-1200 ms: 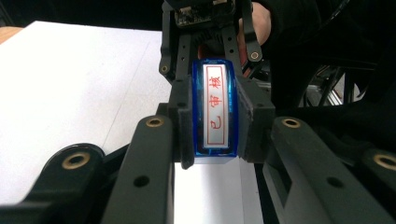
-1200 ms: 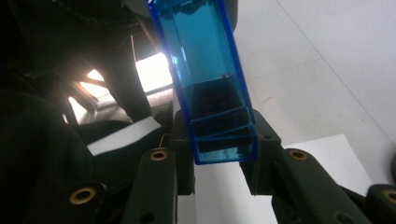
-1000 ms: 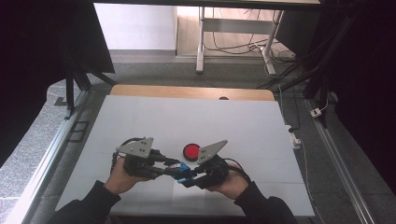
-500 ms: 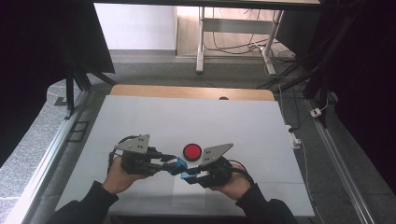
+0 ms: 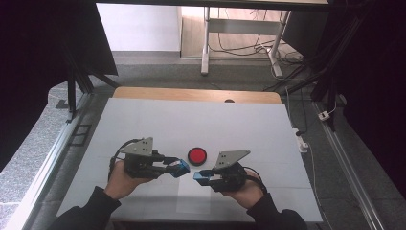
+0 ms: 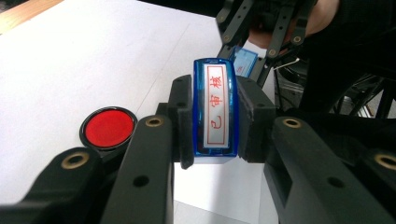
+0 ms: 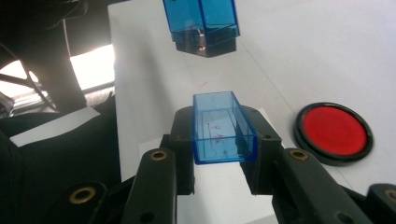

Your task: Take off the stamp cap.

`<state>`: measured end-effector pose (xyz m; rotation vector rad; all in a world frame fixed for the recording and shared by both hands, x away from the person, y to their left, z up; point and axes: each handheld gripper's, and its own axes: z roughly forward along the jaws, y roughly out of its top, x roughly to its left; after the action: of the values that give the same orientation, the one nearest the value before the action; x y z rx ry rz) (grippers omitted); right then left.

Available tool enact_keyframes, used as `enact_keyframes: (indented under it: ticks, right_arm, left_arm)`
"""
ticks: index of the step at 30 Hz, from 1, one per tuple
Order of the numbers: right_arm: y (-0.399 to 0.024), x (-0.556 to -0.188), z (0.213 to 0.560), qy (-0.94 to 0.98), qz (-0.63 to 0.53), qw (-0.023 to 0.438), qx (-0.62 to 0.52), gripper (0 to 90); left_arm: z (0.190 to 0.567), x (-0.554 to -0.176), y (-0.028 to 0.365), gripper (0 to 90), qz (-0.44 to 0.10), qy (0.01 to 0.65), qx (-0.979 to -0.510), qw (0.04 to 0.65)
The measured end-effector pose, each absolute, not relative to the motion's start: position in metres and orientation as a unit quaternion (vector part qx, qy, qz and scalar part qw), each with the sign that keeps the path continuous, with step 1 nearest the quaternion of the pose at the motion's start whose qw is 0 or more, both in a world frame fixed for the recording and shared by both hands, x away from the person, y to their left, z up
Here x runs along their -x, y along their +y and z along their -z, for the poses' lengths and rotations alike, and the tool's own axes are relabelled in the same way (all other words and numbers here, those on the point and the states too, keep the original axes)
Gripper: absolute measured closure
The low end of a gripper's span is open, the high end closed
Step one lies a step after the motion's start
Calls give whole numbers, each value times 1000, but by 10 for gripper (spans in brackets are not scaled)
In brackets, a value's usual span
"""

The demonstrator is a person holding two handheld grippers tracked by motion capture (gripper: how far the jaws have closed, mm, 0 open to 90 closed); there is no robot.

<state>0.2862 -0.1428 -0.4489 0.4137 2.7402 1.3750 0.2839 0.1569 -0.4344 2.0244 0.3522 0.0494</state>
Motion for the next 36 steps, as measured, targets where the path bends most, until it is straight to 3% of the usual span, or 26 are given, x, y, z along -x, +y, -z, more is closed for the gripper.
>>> enact_keyframes:
  ticks: [12, 27, 36]
  right_arm:
    - [-163, -279, 444, 873, -451, 34, -184, 690]
    - [-194, -265, 445, 864, -433, 96, -237, 690]
    - [-218, -259, 446, 850, -442, 103, -266, 689]
  left_arm:
    - [436, -287, 159, 705, -35, 177, -846, 502]
    - [439, -292, 166, 704, -42, 212, -842, 494]
    - [438, -293, 167, 704, -45, 221, -840, 494]
